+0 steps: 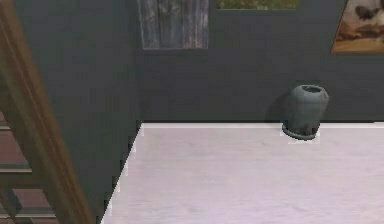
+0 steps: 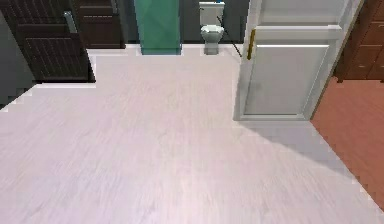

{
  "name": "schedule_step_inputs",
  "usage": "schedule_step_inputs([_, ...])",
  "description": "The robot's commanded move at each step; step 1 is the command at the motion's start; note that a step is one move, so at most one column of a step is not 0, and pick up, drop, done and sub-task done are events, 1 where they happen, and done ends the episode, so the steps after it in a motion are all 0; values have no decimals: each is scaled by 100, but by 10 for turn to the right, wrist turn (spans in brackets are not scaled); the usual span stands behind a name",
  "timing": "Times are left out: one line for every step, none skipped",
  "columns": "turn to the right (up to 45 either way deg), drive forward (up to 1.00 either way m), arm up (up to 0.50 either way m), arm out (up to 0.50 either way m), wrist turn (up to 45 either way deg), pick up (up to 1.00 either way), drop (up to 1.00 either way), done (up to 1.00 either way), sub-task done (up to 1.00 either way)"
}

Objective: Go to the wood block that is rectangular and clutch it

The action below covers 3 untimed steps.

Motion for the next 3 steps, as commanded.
schedule_step_inputs([-450, 0, 0, 0, 0, 0, 0, 0, 0])
schedule_step_inputs([-420, 0, 0, 0, 0, 0, 0, 0, 0])
schedule_step_inputs([-30, 0, 0, 0, 0, 0, 0, 0, 0])
